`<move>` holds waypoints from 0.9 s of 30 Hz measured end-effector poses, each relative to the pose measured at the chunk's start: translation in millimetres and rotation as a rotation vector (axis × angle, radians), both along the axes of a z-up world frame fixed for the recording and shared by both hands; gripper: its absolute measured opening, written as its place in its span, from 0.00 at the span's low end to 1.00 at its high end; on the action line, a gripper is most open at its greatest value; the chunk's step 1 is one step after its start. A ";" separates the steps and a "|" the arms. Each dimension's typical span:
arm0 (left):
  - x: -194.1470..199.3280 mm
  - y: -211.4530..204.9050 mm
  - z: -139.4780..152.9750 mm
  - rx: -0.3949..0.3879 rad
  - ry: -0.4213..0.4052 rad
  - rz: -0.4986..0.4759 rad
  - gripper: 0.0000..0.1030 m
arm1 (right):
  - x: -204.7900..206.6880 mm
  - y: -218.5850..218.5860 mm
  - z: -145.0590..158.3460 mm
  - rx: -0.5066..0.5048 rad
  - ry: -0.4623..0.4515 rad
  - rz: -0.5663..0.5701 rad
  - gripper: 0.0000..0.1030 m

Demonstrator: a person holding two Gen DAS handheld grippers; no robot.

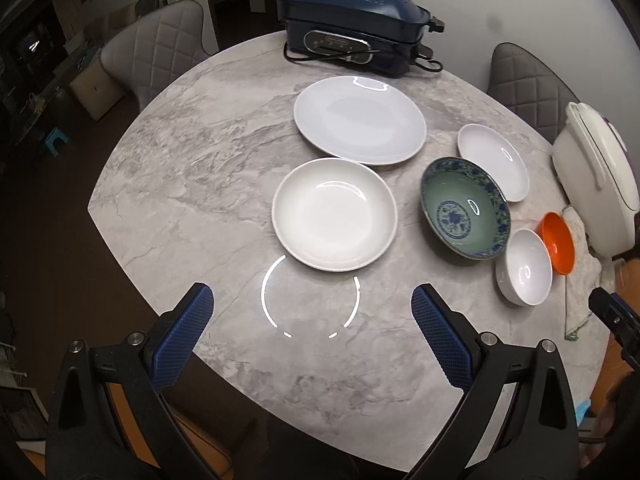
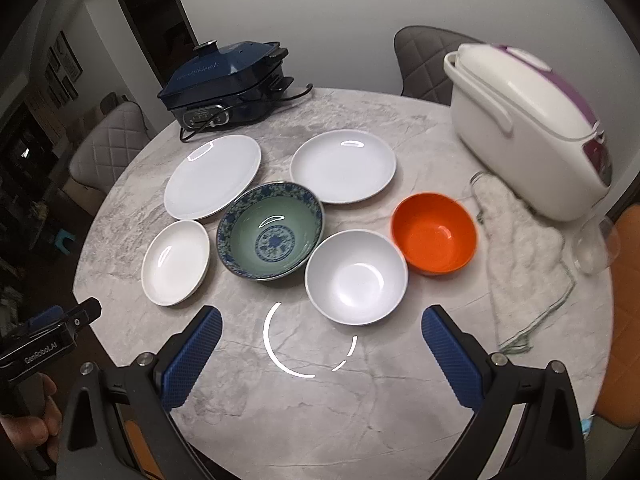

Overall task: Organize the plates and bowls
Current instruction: 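Reach both tools to the large flat white plate and pinch its rim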

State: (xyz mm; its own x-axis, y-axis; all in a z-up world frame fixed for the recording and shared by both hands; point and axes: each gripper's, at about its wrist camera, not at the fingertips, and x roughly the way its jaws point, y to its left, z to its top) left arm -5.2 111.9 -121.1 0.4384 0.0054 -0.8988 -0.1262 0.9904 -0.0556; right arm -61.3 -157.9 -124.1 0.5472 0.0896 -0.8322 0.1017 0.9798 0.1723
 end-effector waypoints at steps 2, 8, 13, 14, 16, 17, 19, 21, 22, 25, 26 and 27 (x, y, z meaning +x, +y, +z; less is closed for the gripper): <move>8.7 31.0 -17.2 -0.058 -0.026 -0.010 0.94 | 5.0 1.4 -14.3 0.068 0.001 0.016 0.99; 90.8 92.7 -86.4 -0.171 0.121 -0.190 0.56 | 32.6 42.5 -64.7 0.256 0.022 0.090 0.86; 153.6 105.1 -124.4 -0.231 0.253 -0.403 0.53 | 67.9 82.3 -100.8 0.432 0.076 0.014 0.79; 163.6 106.6 -127.8 -0.223 0.275 -0.435 0.53 | 73.8 89.4 -104.3 0.430 0.079 -0.010 0.78; 184.5 114.6 -126.4 -0.222 0.268 -0.486 0.53 | 84.1 100.8 -105.1 0.427 0.093 -0.047 0.73; 198.1 119.8 -123.5 -0.241 0.254 -0.509 0.53 | 88.5 105.3 -101.0 0.433 0.085 -0.063 0.73; 229.0 128.3 -114.9 -0.280 0.235 -0.533 0.53 | 98.6 111.5 -87.1 0.448 0.055 -0.090 0.73; 263.3 135.3 -108.2 -0.299 0.212 -0.541 0.53 | 116.7 114.8 -71.5 0.468 0.039 -0.097 0.74; 280.7 138.0 -105.3 -0.307 0.195 -0.544 0.53 | 130.7 116.1 -64.2 0.475 0.033 -0.085 0.75; 332.4 141.8 -104.8 -0.314 0.169 -0.548 0.53 | 181.5 111.4 -47.8 0.424 0.033 -0.085 0.75; 345.9 142.5 -108.1 -0.304 0.170 -0.543 0.53 | 199.6 107.2 -46.9 0.428 0.041 -0.069 0.75; 361.8 141.6 -113.0 -0.296 0.184 -0.543 0.53 | 218.6 103.2 -49.2 0.422 0.057 -0.059 0.72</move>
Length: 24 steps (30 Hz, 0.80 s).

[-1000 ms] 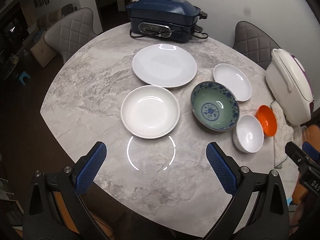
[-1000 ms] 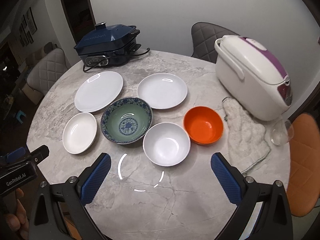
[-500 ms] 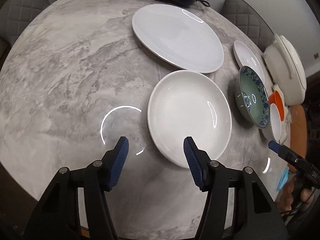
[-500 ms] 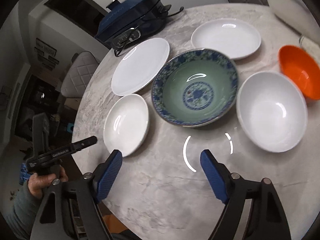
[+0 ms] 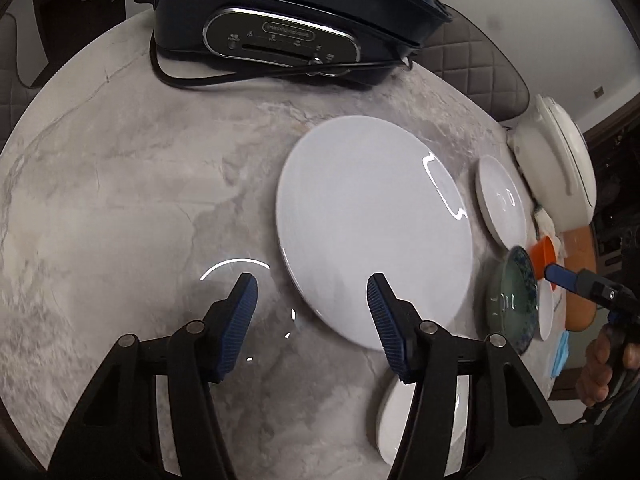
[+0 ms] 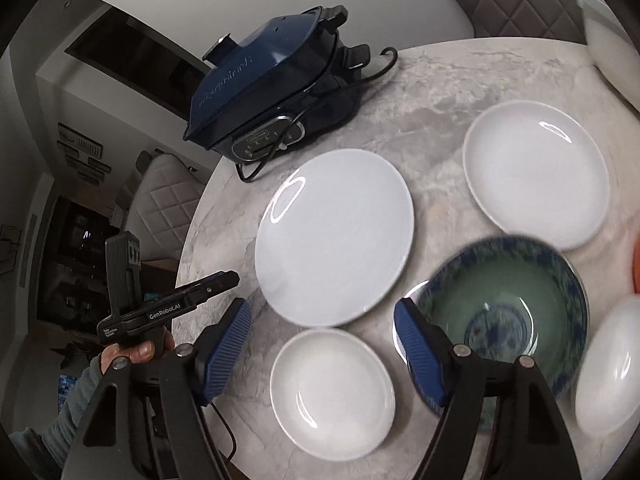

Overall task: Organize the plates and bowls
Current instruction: 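Reach both tools to the large flat white plate and pinch its rim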

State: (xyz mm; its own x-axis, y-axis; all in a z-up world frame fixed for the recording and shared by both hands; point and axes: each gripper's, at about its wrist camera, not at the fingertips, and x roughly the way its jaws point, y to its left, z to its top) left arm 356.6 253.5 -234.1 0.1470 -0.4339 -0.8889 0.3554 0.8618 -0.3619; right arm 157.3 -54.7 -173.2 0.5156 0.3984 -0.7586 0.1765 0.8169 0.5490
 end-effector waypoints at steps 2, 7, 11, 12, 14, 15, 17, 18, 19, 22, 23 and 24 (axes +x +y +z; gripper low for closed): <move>23.7 -12.0 -11.9 0.024 0.023 -0.004 0.53 | 31.9 -9.0 -10.6 -0.012 0.073 -0.005 0.66; 55.2 -11.5 -36.6 0.034 0.094 -0.016 0.53 | 75.2 -27.5 -53.8 0.064 0.239 -0.040 0.48; 75.0 -18.7 -50.4 0.036 0.113 -0.033 0.52 | 88.3 -32.1 -73.3 0.058 0.314 -0.068 0.48; 79.5 -19.7 -51.5 0.020 0.114 -0.034 0.52 | 91.4 -31.5 -76.9 0.055 0.328 -0.063 0.48; 89.3 -21.7 -53.9 0.008 0.127 -0.046 0.49 | 95.4 -30.1 -81.5 0.039 0.345 -0.054 0.48; 92.6 -25.1 -54.6 0.013 0.131 -0.057 0.47 | 98.0 -30.7 -84.0 0.031 0.356 -0.056 0.48; 97.2 -35.9 -56.1 0.032 0.126 -0.088 0.41 | 101.5 -32.5 -87.6 0.043 0.362 -0.062 0.47; 96.8 -37.5 -54.5 0.042 0.124 -0.101 0.40 | 101.4 -33.3 -88.8 0.042 0.369 -0.067 0.47; 99.0 -40.4 -54.4 0.056 0.125 -0.111 0.40 | 103.0 -33.5 -90.5 0.033 0.380 -0.070 0.47; 99.1 -47.5 -55.2 0.065 0.132 -0.121 0.40 | 104.4 -33.9 -92.3 0.015 0.386 -0.081 0.47; 101.6 -46.7 -55.3 0.061 0.136 -0.119 0.40 | 104.7 -34.0 -93.4 0.016 0.387 -0.080 0.47; 98.9 -42.5 -55.0 0.058 0.139 -0.118 0.40 | 105.0 -33.9 -94.1 0.013 0.385 -0.079 0.47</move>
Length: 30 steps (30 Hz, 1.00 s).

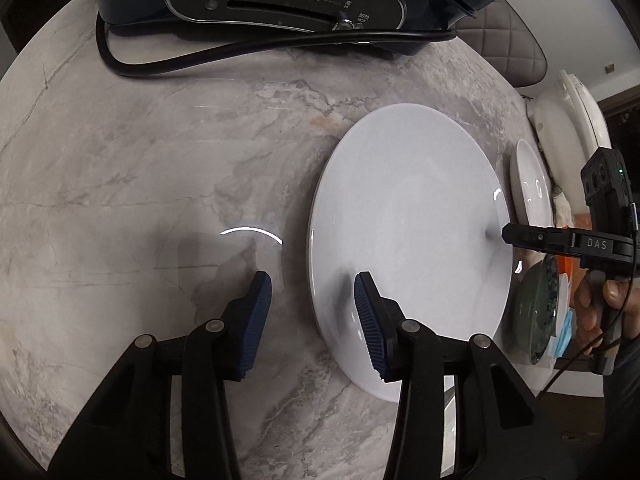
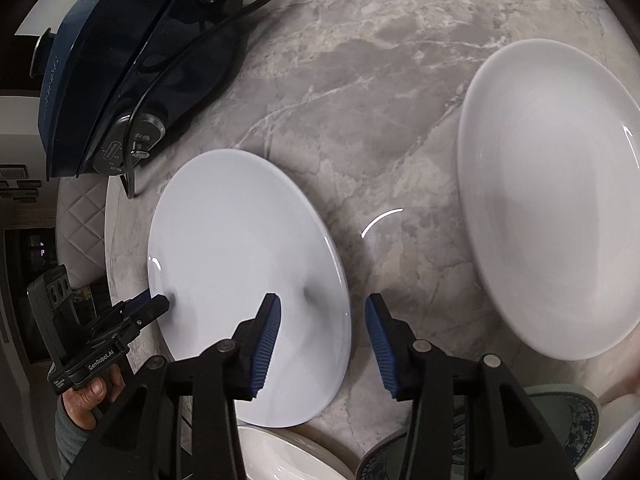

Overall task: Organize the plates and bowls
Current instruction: 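Reach both tools to the large flat white plate and pinch its rim, then lift the large flat white plate with both tools and carry it beside the deep white plate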

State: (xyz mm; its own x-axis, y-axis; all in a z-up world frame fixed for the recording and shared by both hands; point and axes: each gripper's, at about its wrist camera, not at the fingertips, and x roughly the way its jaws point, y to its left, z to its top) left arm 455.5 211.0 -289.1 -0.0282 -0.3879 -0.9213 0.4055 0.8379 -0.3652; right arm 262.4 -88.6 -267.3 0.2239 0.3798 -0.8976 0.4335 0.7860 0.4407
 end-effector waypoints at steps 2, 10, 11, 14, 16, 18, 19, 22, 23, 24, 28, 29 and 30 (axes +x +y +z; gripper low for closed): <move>-0.6 7.0 0.0 0.000 -0.001 0.002 0.36 | -1.8 -1.6 0.1 -0.033 -0.012 0.012 0.47; -5.8 7.1 -0.9 -0.021 0.024 -0.059 0.33 | 5.8 7.4 -4.0 -0.090 -0.012 0.072 0.34; -5.6 3.4 -2.2 -0.021 0.031 -0.068 0.23 | 6.5 6.8 -4.1 -0.089 -0.018 0.067 0.32; -3.4 -2.7 -3.3 -0.029 0.033 -0.072 0.18 | 9.1 7.1 -5.7 -0.083 -0.012 0.076 0.23; -2.2 -4.5 -3.1 -0.027 0.029 -0.064 0.18 | 10.5 9.7 -4.7 -0.099 -0.013 0.097 0.23; -1.9 -6.9 -2.6 -0.023 0.022 -0.065 0.18 | 11.2 10.5 -3.9 -0.108 -0.013 0.110 0.23; -2.5 -8.7 -2.3 -0.016 0.018 -0.066 0.18 | 10.6 10.5 -3.6 -0.114 -0.015 0.116 0.23; -6.4 -10.9 -0.9 0.009 0.004 -0.075 0.18 | 10.8 10.2 -2.8 -0.126 -0.022 0.126 0.23; -7.1 -9.8 -1.1 0.008 0.006 -0.072 0.18 | 13.2 14.6 -3.9 -0.127 -0.026 0.125 0.23; -7.5 -8.3 -1.4 0.006 0.006 -0.069 0.18 | 12.7 13.0 -3.7 -0.127 -0.028 0.123 0.23; -9.0 -7.0 -1.1 0.006 -0.002 -0.059 0.18 | 12.6 14.4 -2.3 -0.135 -0.041 0.128 0.23; -9.3 -7.3 -0.7 0.008 -0.006 -0.061 0.18 | 11.4 13.3 -1.1 -0.138 -0.043 0.130 0.23; -9.4 -6.0 -0.7 0.008 -0.008 -0.060 0.18 | 11.7 13.2 -0.1 -0.140 -0.047 0.131 0.22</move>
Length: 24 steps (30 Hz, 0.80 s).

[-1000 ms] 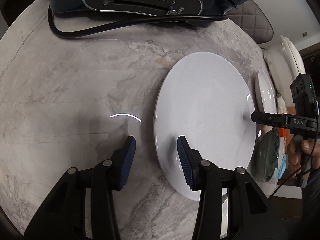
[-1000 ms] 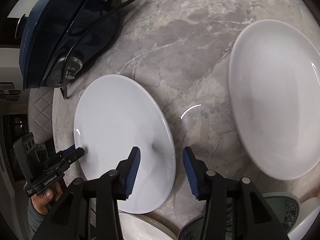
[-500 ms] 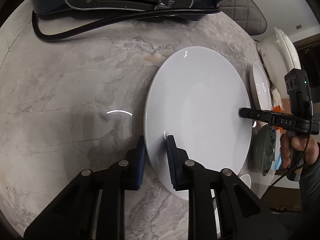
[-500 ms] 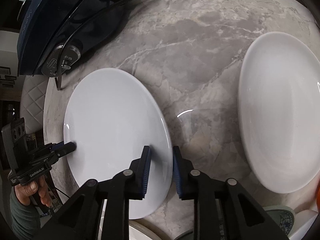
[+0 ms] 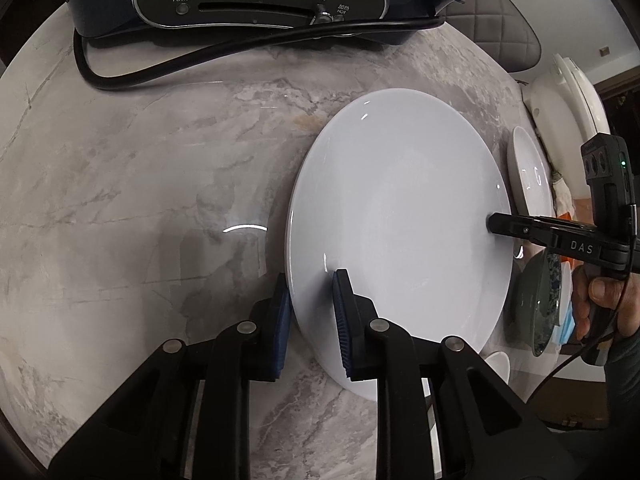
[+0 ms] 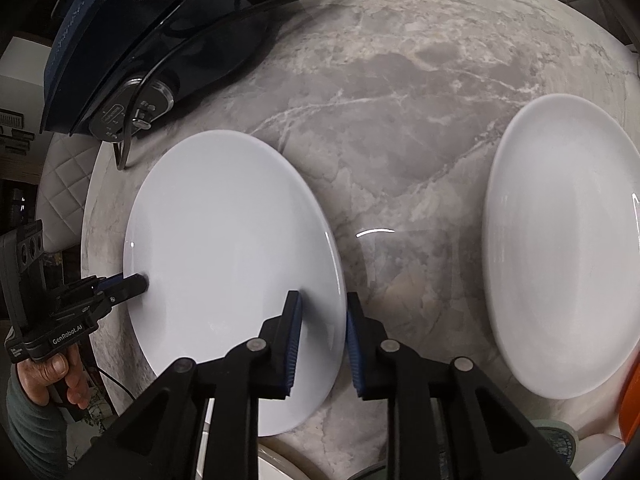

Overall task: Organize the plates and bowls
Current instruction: 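Lift the large flat white plate with both tools and carry it beside the deep white plate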

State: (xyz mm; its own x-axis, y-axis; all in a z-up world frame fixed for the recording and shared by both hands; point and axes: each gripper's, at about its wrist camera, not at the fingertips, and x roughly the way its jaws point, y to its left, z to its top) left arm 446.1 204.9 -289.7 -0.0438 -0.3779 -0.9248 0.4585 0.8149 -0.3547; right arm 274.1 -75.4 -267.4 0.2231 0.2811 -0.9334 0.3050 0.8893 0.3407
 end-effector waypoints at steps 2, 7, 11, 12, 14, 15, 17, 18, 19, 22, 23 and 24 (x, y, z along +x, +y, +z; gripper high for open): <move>-0.8 -0.5 1.8 0.003 -0.004 -0.004 0.18 | 0.7 -0.1 2.6 -0.003 -0.007 0.001 0.22; 2.6 1.7 10.2 0.004 0.000 0.008 0.18 | 1.9 0.8 6.8 0.001 -0.007 0.006 0.22; 5.4 1.6 16.1 0.013 0.004 0.008 0.18 | 2.2 -0.2 9.9 0.011 -0.011 0.003 0.22; 6.5 1.6 16.2 0.013 0.012 0.013 0.18 | 2.8 -0.7 10.1 0.011 -0.010 0.003 0.22; 8.6 2.2 17.3 0.013 0.022 0.023 0.18 | 3.3 -2.4 9.8 0.013 -0.008 0.000 0.22; 9.6 2.7 18.3 0.013 0.023 0.025 0.18 | 3.8 -3.4 9.9 0.017 -0.007 -0.003 0.22; 9.7 3.4 22.2 0.016 0.021 0.027 0.18 | 3.5 -3.8 11.5 0.020 -0.008 -0.005 0.22; 9.2 3.4 25.2 0.017 0.019 0.026 0.18 | 3.0 -4.4 13.0 0.020 -0.009 -0.004 0.22; 8.3 4.4 27.8 0.016 0.016 0.026 0.18 | 2.6 -4.6 14.8 0.021 -0.011 -0.004 0.22; 6.1 4.5 40.5 0.018 0.008 0.021 0.17 | -1.2 -8.3 22.0 0.030 -0.020 -0.010 0.22; 4.3 4.5 45.2 0.020 0.004 0.020 0.17 | -2.9 -9.8 25.0 0.032 -0.022 -0.011 0.22; 1.5 4.6 50.6 0.020 0.000 0.017 0.17 | -5.1 -10.7 28.7 0.034 -0.026 -0.013 0.22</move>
